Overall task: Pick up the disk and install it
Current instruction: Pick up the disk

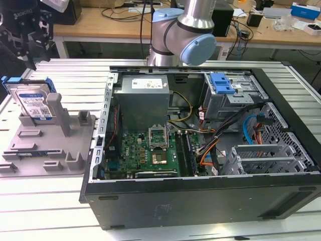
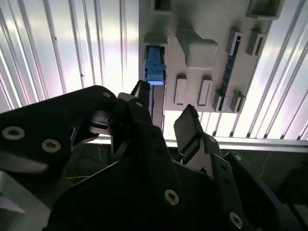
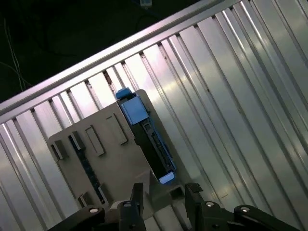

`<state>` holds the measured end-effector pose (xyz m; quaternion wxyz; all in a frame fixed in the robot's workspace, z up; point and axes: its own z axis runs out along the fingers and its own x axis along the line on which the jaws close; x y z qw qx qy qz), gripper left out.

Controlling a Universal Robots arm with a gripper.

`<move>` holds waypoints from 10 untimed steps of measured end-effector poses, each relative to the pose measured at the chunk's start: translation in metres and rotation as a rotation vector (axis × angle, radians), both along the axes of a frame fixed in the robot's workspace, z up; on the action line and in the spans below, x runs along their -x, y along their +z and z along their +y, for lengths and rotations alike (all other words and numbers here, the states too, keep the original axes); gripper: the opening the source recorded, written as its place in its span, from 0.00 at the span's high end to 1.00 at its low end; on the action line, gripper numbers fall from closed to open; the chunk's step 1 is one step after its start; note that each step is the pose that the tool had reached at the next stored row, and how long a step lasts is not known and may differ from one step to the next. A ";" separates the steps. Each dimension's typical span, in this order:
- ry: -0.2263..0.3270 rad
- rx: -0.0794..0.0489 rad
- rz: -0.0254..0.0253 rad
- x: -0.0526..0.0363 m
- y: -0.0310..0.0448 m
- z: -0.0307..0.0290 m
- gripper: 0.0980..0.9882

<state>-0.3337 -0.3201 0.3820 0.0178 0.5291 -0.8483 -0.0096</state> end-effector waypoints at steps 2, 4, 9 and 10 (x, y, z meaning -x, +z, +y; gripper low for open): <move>0.043 0.001 0.0000 0.0000 0.0000 0.0000 0.57; 0.075 0.001 -0.0001 0.0000 0.0000 0.0000 0.57; 0.220 0.002 -0.0001 0.0000 0.0000 0.0000 0.57; 0.253 0.002 -0.0001 0.0000 0.0000 0.0000 0.57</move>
